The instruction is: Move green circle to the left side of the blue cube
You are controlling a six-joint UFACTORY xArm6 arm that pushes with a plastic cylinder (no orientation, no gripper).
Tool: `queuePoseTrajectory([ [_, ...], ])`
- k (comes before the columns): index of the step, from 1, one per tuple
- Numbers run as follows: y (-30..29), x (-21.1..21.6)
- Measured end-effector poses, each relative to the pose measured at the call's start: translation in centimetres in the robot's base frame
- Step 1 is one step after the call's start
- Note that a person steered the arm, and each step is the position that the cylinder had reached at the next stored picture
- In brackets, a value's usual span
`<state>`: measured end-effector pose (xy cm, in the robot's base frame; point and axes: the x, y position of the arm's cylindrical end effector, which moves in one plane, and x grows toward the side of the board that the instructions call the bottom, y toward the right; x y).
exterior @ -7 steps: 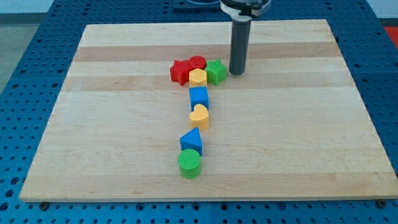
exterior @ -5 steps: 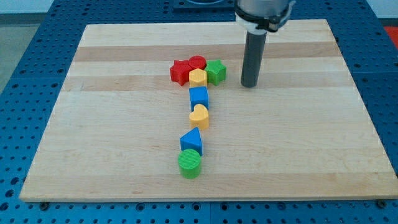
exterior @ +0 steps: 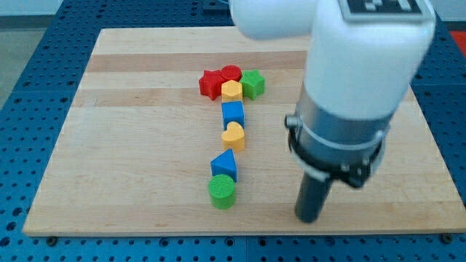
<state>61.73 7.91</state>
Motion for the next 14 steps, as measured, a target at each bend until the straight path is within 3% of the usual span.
queuePoseTrajectory([
  [4, -9.9, 0.1],
  [8, -8.5, -1.7],
  [14, -15.4, -6.6],
])
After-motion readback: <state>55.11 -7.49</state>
